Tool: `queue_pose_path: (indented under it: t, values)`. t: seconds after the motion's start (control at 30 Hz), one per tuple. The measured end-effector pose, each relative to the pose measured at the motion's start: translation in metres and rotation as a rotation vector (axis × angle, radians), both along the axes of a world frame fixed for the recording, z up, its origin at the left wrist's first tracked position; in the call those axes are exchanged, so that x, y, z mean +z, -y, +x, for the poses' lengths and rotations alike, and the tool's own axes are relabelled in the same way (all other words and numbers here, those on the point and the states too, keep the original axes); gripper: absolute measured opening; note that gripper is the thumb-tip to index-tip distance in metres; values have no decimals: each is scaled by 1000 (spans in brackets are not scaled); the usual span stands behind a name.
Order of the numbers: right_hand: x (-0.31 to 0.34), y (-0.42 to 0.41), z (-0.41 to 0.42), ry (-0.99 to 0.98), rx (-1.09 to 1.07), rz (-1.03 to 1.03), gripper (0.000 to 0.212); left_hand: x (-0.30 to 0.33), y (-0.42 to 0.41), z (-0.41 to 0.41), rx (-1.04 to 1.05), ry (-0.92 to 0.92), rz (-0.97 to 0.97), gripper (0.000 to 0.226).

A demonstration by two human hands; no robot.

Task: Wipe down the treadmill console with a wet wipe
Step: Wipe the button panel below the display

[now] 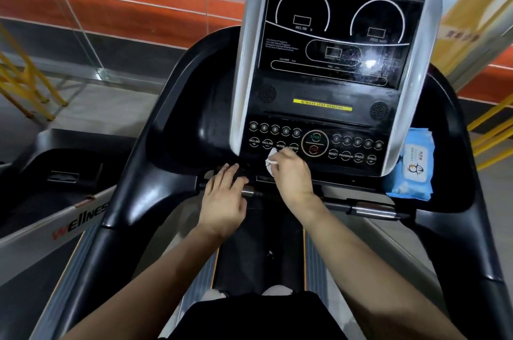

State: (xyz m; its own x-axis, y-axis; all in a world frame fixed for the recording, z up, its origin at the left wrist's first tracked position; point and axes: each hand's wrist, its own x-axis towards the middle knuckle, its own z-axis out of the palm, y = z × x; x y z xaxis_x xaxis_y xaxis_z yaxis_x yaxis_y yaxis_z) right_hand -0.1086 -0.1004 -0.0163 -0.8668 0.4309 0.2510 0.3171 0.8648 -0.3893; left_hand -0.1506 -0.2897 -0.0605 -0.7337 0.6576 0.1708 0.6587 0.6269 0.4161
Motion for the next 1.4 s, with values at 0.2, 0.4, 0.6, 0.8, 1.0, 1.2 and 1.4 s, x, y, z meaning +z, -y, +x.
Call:
queue_pose_path:
  t: [0.2, 0.4, 0.6, 0.8, 1.0, 1.2, 1.4]
  values:
    - [-7, -60, 48, -18, -84, -66, 16, 2, -35, 12, -68, -22, 15, 42]
    - [-13, -106, 85, -45, -122, -43, 13, 10, -70, 28, -110, -26, 32, 43]
    - [-10, -150, 122, -95, -189, -68, 19, 19, -108, 51, -117, -43, 31, 42]
    - [-9, -191, 156, -97, -305, -129, 22, 31, -139, 75, -82, -71, 75, 41]
    - [-12, -191, 158, -123, -203, -115, 22, 32, -148, 93, 15, -45, 55, 42]
    - [-3, -158, 125, -83, -51, -77, 16, 33, -144, 104, 80, -28, 31, 42]
    - [10, -137, 115, -165, -51, -225, 20, 45, -138, 102, 56, -41, 61, 44]
